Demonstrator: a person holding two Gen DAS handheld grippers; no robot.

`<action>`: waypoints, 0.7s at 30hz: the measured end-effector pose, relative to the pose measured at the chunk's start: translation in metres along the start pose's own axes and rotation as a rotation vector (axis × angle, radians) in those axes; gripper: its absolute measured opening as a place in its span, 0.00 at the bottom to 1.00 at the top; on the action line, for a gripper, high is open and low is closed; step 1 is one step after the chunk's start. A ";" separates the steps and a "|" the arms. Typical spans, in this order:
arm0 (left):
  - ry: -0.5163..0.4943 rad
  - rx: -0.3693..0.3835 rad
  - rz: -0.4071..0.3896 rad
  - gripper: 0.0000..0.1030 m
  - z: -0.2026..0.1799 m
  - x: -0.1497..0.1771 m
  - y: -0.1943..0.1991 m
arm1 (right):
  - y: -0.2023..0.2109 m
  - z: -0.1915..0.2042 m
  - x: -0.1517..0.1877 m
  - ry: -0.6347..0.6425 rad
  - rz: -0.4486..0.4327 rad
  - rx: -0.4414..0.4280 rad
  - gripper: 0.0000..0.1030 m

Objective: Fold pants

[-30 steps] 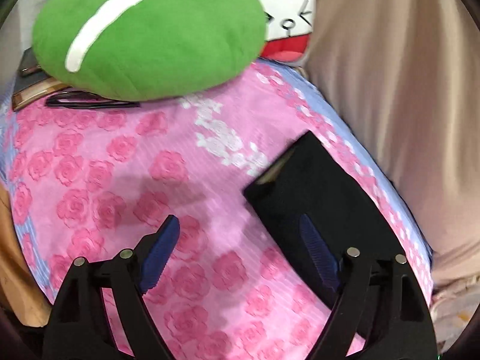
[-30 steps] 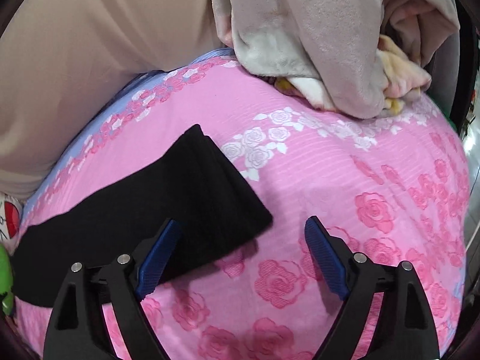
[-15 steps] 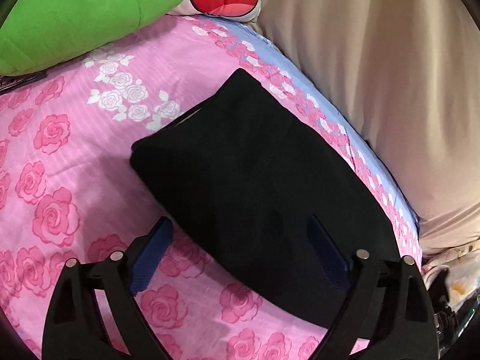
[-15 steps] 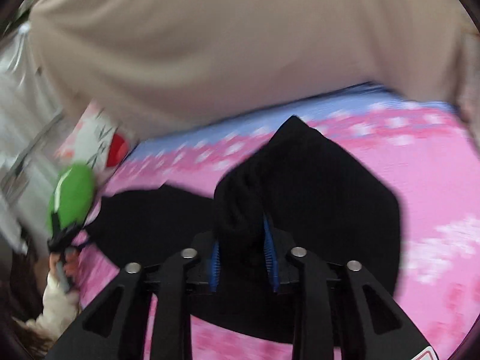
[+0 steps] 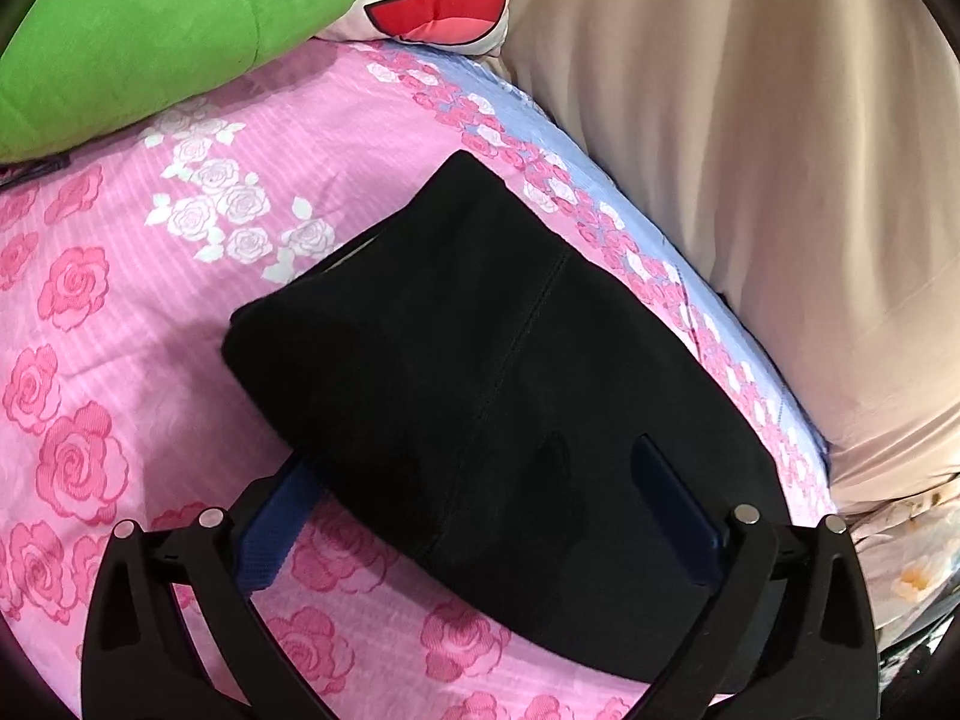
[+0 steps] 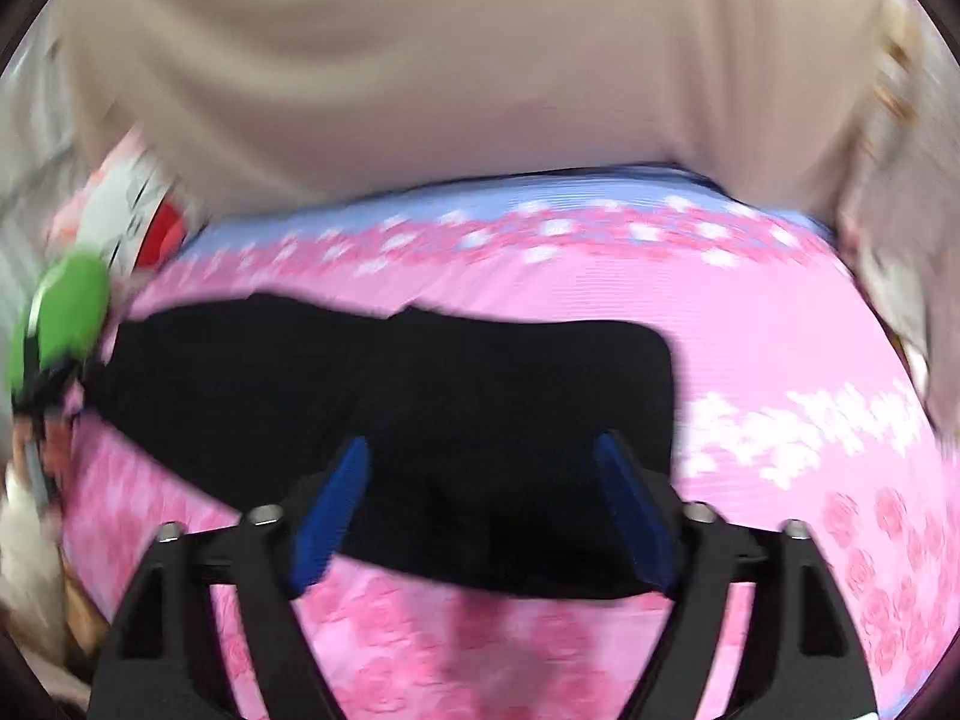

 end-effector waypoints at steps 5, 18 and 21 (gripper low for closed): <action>-0.008 -0.002 0.002 0.95 0.000 0.000 0.000 | -0.058 0.081 0.010 0.264 0.067 -0.059 0.80; -0.008 0.050 0.007 0.95 0.004 -0.001 0.002 | -0.088 0.129 -0.033 0.155 0.056 -0.216 0.13; -0.016 0.053 0.004 0.95 0.003 0.000 0.003 | -0.105 0.170 -0.031 0.188 0.080 -0.291 0.13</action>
Point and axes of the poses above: each gripper's, at about its wrist camera, not at the fingertips, and y roughly against the way its jaws point, z to its left, x to its underside, the point moved 3 cm from there along -y, roughly the way its jaws point, and after that the axes turned 7 degrees about -z, right-handed, at the moved point
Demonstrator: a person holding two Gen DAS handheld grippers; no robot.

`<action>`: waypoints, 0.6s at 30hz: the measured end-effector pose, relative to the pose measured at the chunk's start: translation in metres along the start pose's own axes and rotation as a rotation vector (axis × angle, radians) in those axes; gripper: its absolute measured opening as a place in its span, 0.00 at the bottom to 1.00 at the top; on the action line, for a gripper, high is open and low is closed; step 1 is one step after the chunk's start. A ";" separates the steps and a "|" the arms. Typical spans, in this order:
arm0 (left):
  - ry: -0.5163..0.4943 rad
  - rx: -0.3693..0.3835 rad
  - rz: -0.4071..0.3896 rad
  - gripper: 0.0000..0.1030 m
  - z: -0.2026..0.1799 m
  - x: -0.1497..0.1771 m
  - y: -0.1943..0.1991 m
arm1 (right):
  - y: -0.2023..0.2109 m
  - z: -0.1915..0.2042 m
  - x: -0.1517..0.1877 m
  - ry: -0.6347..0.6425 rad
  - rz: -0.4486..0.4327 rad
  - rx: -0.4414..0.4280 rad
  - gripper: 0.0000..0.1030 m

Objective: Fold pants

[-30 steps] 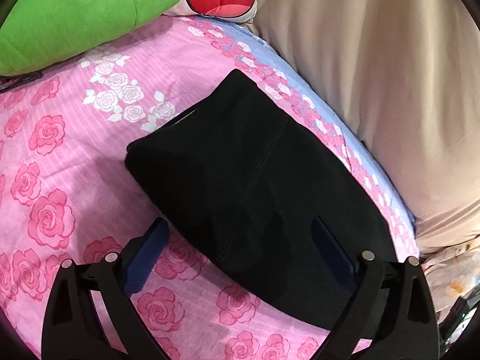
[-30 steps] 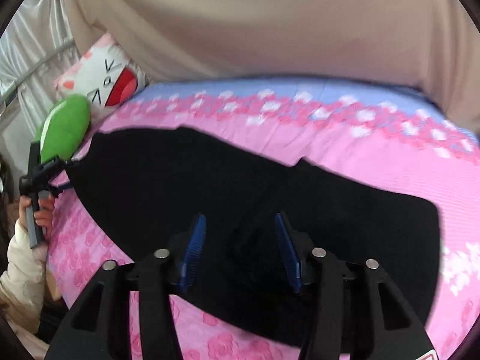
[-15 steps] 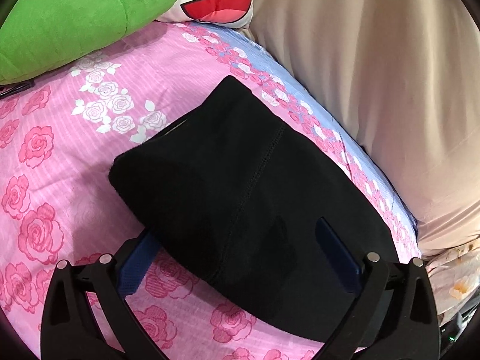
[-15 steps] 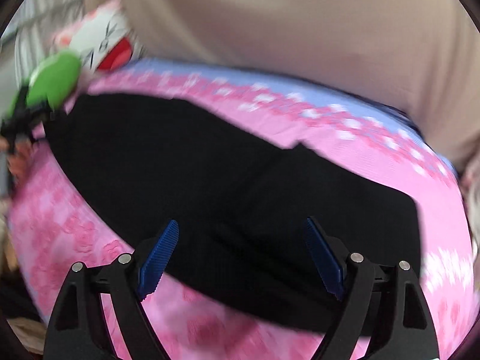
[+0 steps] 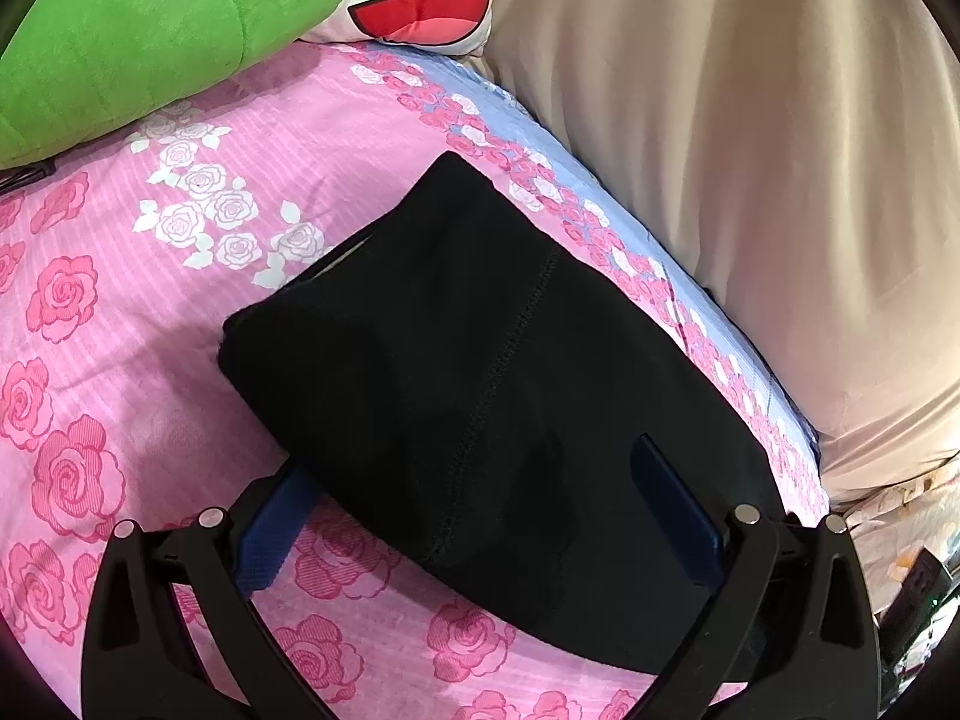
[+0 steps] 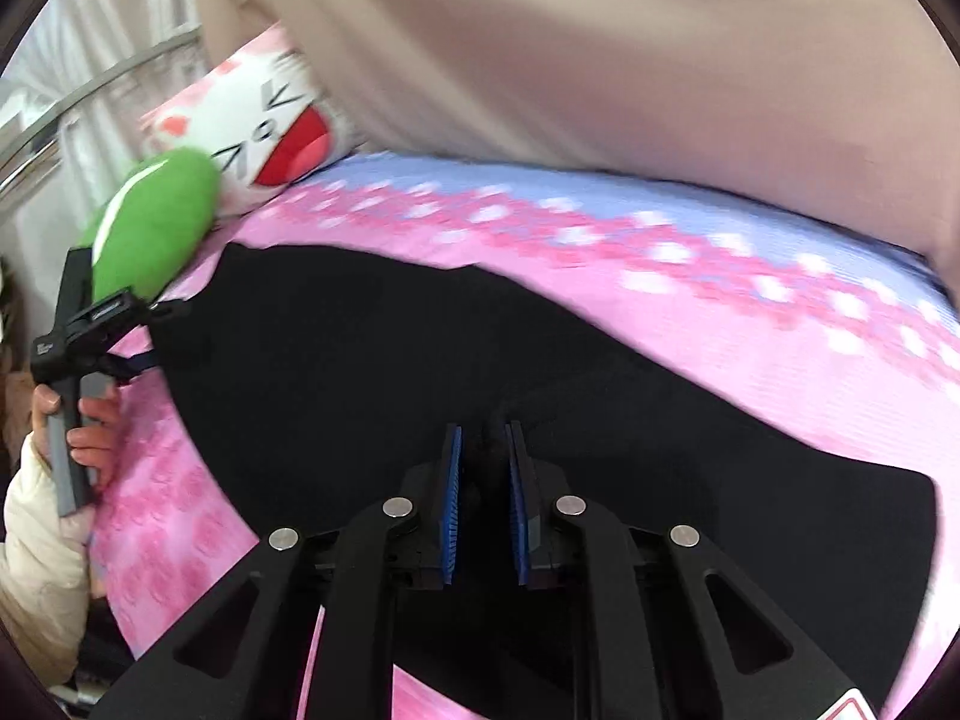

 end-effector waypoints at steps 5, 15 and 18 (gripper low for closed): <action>0.004 0.015 -0.005 0.95 0.001 0.001 0.002 | -0.035 0.024 0.014 0.022 0.037 -0.045 0.32; 0.065 0.033 -0.024 0.95 0.004 -0.001 0.003 | 0.164 -0.118 0.078 -0.453 -0.147 0.223 0.78; 0.086 0.025 -0.026 0.95 0.004 -0.004 0.000 | 0.175 -0.136 0.115 -0.550 -0.137 0.231 0.78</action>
Point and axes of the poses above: each gripper's, at about its wrist camera, not at the fingertips, and y roughly against the way its jaws point, z to its left, x to its underside, the point moved 3 cm from there along -y, roughly the way its jaws point, and after that the axes turned 7 degrees about -z, right-handed, at the moved point
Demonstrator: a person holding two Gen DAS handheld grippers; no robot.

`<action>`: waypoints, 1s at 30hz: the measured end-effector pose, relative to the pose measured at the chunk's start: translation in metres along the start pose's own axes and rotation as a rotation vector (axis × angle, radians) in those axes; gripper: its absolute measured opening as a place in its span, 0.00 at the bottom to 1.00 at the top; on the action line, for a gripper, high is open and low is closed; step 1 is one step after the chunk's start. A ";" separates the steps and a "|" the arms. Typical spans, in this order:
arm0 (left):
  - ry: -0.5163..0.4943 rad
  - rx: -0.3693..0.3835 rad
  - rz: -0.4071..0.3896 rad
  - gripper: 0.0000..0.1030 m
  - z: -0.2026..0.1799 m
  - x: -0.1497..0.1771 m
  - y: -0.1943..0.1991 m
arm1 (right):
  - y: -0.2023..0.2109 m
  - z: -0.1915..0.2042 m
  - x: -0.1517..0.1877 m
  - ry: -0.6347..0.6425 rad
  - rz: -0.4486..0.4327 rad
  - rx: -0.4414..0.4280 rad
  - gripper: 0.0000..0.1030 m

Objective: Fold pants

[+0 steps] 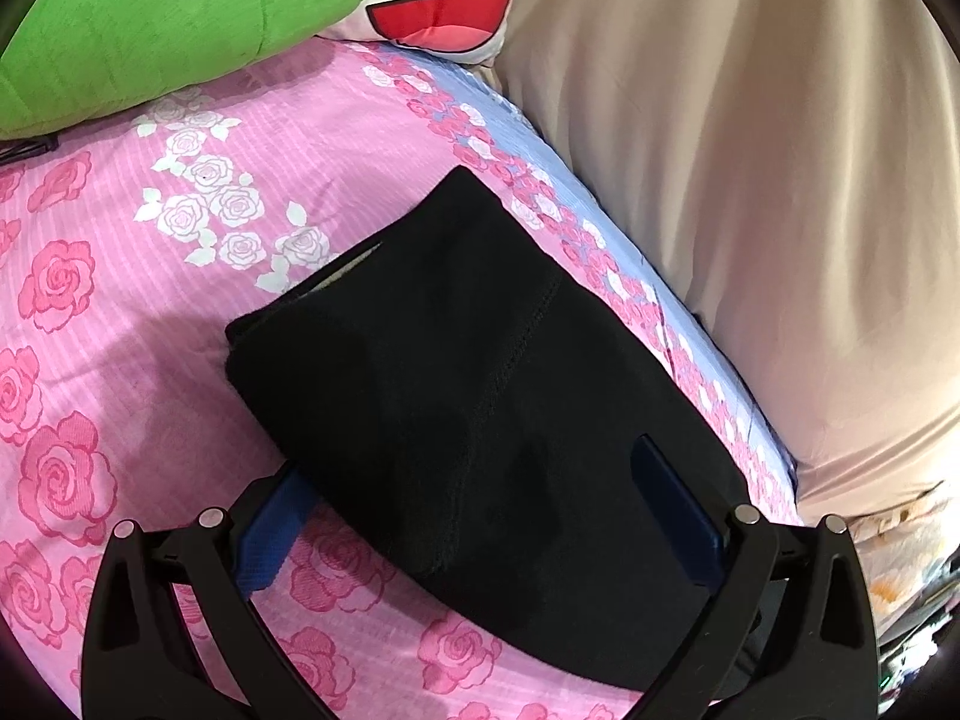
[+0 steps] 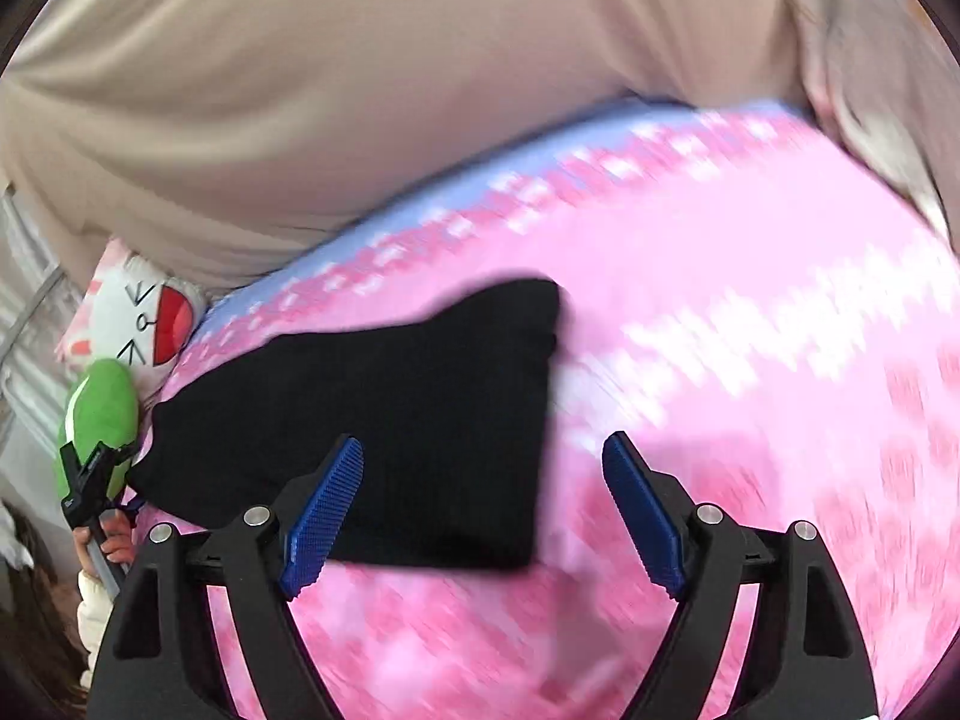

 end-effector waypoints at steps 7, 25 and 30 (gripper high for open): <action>-0.019 -0.042 0.009 0.95 -0.005 0.001 -0.003 | -0.028 0.023 0.038 0.233 0.068 0.074 0.77; 0.018 -0.063 0.127 0.16 0.000 0.018 0.036 | 0.026 0.007 0.019 0.113 0.065 0.085 0.09; 0.011 -0.094 0.164 0.17 0.007 0.040 0.039 | 0.021 -0.034 0.049 0.103 0.128 0.150 0.25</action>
Point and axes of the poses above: each gripper's, at about its wrist camera, not at the fingertips, and y roughly against the way its jaws point, z to its left, x to its underside, the point moved 3 cm from there along -y, roughly the way its jaws point, and after that the axes turned 7 degrees about -z, right-handed, at the moved point
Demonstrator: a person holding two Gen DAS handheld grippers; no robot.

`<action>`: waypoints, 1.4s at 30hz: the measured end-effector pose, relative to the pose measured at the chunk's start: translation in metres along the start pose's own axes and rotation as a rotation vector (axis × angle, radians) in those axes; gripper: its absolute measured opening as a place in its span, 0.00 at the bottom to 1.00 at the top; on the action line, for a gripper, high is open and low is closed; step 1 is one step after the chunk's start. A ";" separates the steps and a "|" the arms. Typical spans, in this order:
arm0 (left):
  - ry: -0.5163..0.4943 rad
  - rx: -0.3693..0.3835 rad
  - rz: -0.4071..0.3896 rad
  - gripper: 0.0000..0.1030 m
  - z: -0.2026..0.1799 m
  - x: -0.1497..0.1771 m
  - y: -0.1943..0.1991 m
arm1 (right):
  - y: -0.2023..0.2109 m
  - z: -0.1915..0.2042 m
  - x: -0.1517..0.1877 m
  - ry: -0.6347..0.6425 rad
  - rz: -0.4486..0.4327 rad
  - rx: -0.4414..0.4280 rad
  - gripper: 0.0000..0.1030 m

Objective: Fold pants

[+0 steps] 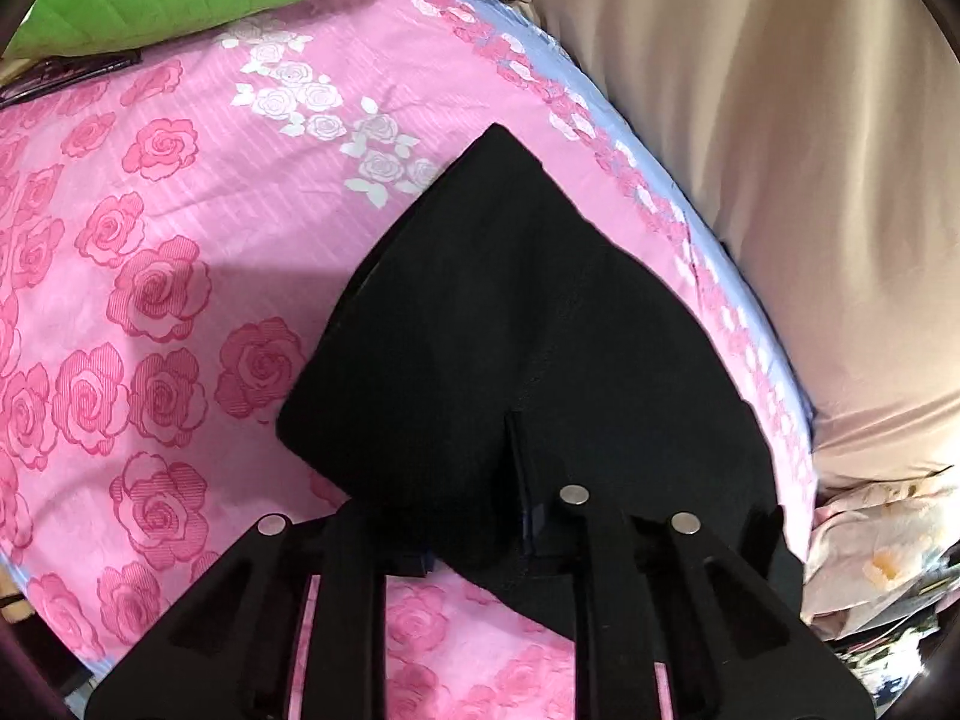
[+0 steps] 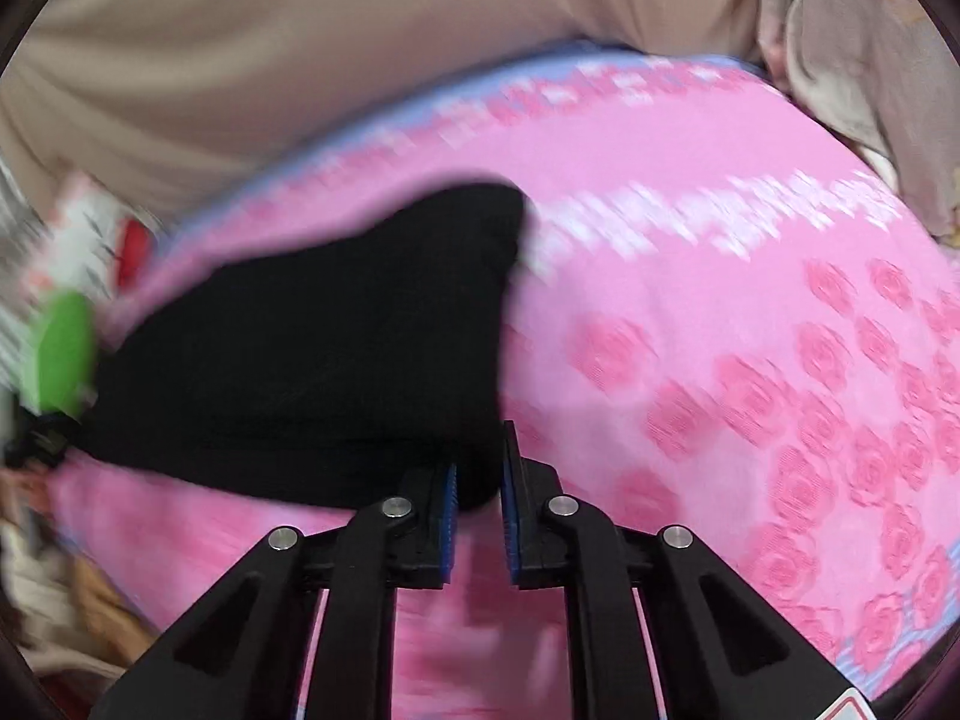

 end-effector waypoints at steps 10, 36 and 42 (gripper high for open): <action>-0.011 -0.032 -0.001 0.20 -0.007 -0.005 -0.005 | 0.065 0.104 -0.034 0.234 -0.236 -0.250 0.57; 0.009 0.080 0.010 0.24 0.009 -0.001 -0.007 | -0.056 0.289 -0.017 0.433 0.016 -0.448 0.31; 0.002 0.071 0.002 0.24 0.009 0.000 -0.006 | -0.035 0.248 -0.064 0.240 -0.066 -0.425 0.05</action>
Point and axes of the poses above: each gripper's, at about its wrist camera, not at the fingertips, and y roughly against the way its jaws point, z to its left, x to its underside, the point moved 3 cm from there along -y, roughly the way its jaws point, and after that the axes turned 7 degrees about -z, right-handed, at the moved point
